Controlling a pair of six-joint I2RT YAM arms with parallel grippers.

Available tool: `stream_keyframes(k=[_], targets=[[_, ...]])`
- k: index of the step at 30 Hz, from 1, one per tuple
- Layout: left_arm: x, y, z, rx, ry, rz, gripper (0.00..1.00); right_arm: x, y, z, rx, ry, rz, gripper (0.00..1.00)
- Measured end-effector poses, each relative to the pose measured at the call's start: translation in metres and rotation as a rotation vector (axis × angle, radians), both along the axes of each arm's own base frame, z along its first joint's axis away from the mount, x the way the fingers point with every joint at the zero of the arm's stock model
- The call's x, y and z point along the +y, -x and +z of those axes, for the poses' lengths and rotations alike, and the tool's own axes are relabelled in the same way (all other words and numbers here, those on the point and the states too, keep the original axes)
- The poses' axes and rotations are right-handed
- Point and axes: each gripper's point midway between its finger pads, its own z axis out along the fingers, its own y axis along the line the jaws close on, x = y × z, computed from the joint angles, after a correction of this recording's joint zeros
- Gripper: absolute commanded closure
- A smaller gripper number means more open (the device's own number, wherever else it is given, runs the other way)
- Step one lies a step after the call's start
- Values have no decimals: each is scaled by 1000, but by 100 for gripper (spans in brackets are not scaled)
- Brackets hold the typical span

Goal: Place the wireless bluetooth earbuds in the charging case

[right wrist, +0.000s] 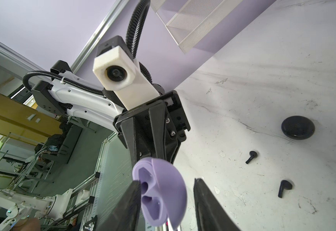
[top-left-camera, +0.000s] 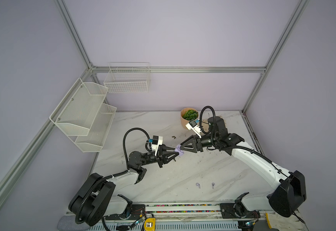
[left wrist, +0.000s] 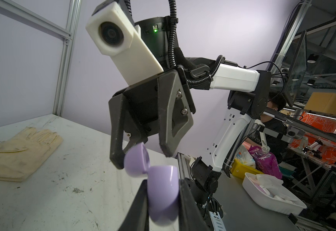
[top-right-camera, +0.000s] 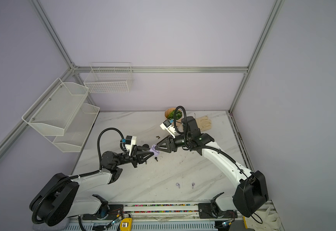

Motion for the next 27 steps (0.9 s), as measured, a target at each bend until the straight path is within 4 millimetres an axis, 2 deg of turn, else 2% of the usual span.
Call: stream_keyframes(k=[5,27], targets=[[0,0,0,-1,0,-1,100,2,-3,-8,20,12,2,56],[-1,1,0,-1,1,-3,100,4,1,-4,14,-7,27,73]])
